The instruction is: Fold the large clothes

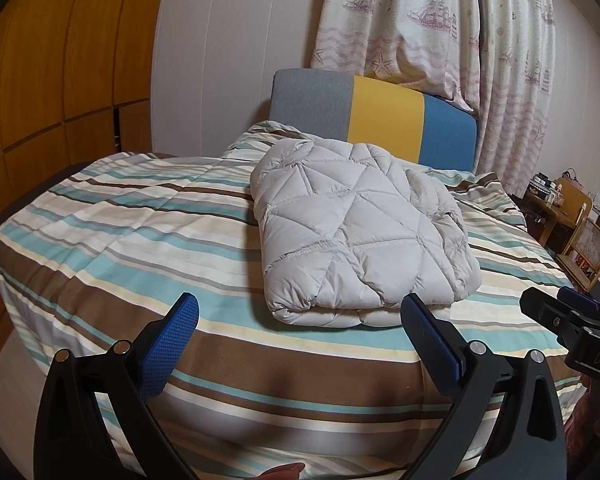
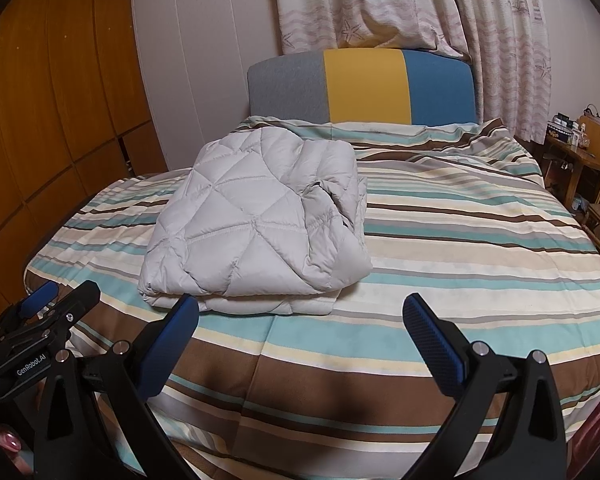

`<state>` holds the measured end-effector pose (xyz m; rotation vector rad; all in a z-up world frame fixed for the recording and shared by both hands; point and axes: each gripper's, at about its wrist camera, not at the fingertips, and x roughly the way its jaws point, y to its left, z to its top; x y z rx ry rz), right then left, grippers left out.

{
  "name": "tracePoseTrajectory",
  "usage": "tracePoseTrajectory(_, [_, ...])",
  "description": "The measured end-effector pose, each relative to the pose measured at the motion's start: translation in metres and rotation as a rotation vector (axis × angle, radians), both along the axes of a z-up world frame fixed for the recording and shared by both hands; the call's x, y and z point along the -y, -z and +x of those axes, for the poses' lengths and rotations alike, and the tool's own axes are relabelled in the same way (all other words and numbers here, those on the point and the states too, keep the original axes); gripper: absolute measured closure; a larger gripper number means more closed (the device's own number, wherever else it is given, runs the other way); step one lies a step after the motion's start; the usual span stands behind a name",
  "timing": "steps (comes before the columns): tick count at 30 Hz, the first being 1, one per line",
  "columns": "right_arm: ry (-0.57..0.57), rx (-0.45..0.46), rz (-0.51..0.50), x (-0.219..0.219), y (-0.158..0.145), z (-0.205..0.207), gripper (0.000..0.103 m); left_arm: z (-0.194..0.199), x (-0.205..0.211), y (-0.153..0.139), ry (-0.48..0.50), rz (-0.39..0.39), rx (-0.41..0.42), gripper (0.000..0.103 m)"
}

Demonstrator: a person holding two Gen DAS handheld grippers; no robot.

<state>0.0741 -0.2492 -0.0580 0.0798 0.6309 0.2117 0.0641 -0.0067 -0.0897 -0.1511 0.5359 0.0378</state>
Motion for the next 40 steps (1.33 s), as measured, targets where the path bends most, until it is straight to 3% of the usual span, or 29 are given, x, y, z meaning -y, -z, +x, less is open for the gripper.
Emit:
tracePoseTrajectory(27, [0.0, -0.007, -0.002, 0.0, 0.004, 0.001, 0.002, 0.01, -0.003, 0.008, 0.044, -0.029, -0.057, 0.003])
tracePoseTrajectory(35, [0.016, -0.046, 0.01, 0.008, 0.015, 0.011, 0.002, 0.021, 0.002, 0.019, 0.057, -0.014, -0.108, 0.003])
tracePoseTrajectory(40, [0.06, -0.127, 0.037, 0.026, 0.037, 0.035, 0.002, 0.038, -0.01, 0.027, 0.018, 0.014, -0.143, 0.003])
